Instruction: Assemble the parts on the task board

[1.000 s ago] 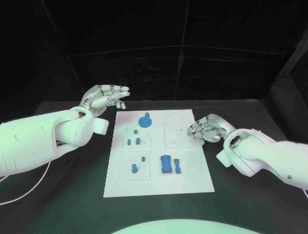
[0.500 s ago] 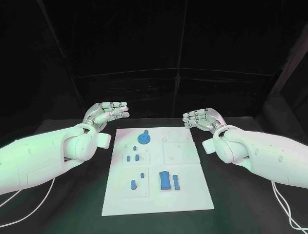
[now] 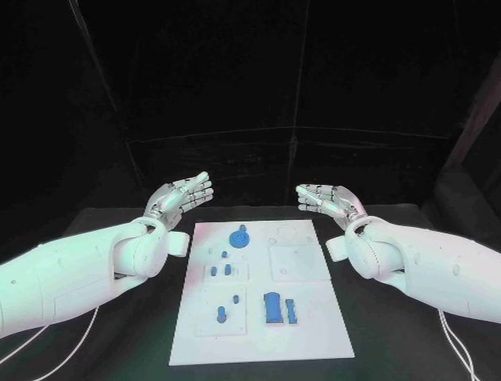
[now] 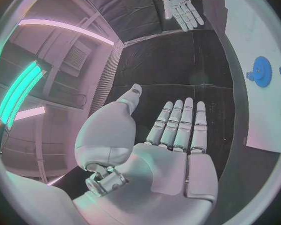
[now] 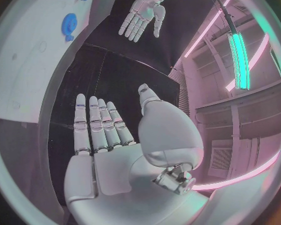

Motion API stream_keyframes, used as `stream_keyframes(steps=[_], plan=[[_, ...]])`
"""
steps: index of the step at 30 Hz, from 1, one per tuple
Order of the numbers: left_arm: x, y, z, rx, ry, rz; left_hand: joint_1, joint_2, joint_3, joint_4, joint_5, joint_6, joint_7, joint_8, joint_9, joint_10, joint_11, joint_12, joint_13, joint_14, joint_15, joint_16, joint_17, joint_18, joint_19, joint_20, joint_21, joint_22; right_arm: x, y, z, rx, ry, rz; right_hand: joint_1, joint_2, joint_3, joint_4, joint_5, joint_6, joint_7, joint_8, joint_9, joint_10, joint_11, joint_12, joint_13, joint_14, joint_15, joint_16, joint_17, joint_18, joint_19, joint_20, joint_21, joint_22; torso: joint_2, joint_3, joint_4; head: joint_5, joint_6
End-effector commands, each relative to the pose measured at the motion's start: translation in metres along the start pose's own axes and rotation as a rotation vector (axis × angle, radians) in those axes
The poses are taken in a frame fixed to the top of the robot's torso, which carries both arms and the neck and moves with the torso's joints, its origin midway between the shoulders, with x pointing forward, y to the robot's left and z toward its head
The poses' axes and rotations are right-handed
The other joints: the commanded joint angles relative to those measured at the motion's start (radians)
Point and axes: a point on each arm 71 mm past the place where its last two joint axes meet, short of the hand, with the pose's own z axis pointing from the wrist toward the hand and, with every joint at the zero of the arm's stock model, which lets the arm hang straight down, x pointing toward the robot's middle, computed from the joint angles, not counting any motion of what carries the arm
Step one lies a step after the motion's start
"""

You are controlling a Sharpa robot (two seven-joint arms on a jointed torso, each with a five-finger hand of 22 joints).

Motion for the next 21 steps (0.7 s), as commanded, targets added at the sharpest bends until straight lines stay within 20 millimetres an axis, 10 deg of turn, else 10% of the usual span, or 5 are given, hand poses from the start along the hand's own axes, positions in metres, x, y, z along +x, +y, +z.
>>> stream_keyframes(steps=[1,7,8,11,21], plan=[[0.008,0.001,-0.007,0.008,-0.056,0.057,-0.288,0.013,-0.066,0.002,-0.012,-0.206,-0.04,-0.018,-0.013,-0.214,-0.038,-0.019,-0.013,-0.193,-0.034,-0.052,-0.034,-0.042,-0.153,-0.059,-0.053,-0.077,0.006,0.007,-0.01,-0.023,-0.082,0.052,-0.337,-0.005,0.002,-0.039,-0.05,-0.208,-0.044,-0.014,-0.098,-0.237,-0.103,-0.016,-0.014,-0.244,-0.039,-0.02,-0.054,-0.039,-0.212,-0.047,-0.048,-0.082,-0.02,0.0116,0.0105,0.005,0.013],[0.033,0.003,-0.027,0.013,-0.12,0.092,-0.43,0.013,-0.098,0.002,-0.012,-0.307,-0.126,-0.018,-0.013,-0.32,-0.119,-0.019,-0.013,-0.289,-0.107,-0.078,-0.034,-0.053,-0.229,-0.088,-0.053,-0.115,0.02,0.017,-0.035,-0.024,-0.156,0.139,-0.498,-0.005,0.002,-0.121,-0.074,-0.307,-0.066,-0.014,-0.098,-0.351,-0.103,-0.016,-0.014,-0.361,-0.039,-0.02,-0.054,-0.05,-0.313,-0.069,-0.07,-0.121,-0.02,0.0118,0.0106,0.005,0.014],[0.037,0.003,-0.03,0.014,-0.129,0.097,-0.448,0.013,-0.103,0.002,-0.012,-0.321,-0.126,-0.018,-0.013,-0.334,-0.119,-0.019,-0.013,-0.301,-0.107,-0.081,-0.034,-0.053,-0.239,-0.092,-0.053,-0.12,0.022,0.019,-0.038,-0.023,-0.164,0.148,-0.513,-0.005,0.002,-0.121,-0.077,-0.316,-0.137,-0.014,-0.098,-0.361,-0.103,-0.016,-0.014,-0.371,-0.039,-0.02,-0.054,-0.05,-0.322,-0.071,-0.072,-0.125,-0.02,0.0118,0.0106,0.005,0.014],[0.045,0.002,-0.037,0.02,-0.153,0.109,-0.495,0.013,-0.113,0.002,-0.012,-0.354,-0.126,-0.018,-0.013,-0.369,-0.119,-0.019,-0.013,-0.332,-0.107,-0.089,-0.034,-0.134,-0.264,-0.102,-0.053,-0.133,0.026,0.022,-0.046,-0.02,-0.183,0.168,-0.573,-0.005,0.002,-0.121,-0.086,-0.353,-0.137,-0.014,-0.098,-0.404,-0.103,-0.016,-0.014,-0.415,-0.039,-0.02,-0.054,-0.061,-0.36,-0.146,-0.147,-0.14,-0.02,0.0118,0.0106,0.005,0.014],[0.056,-0.001,-0.048,0.029,-0.189,0.125,-0.628,0.013,-0.206,0.002,-0.012,-0.449,-0.126,-0.018,-0.013,-0.468,-0.119,-0.019,-0.013,-0.422,-0.107,-0.161,-0.034,-0.134,-0.336,-0.185,-0.053,-0.169,0.028,0.025,-0.052,-0.017,-0.198,0.183,-0.727,-0.005,0.002,-0.121,-0.157,-0.448,-0.137,-0.014,-0.098,-0.512,-0.103,-0.016,-0.014,-0.526,-0.039,-0.02,-0.054,-0.131,-0.456,-0.146,-0.147,-0.177,-0.02,0.0118,0.0106,0.005,0.014]])
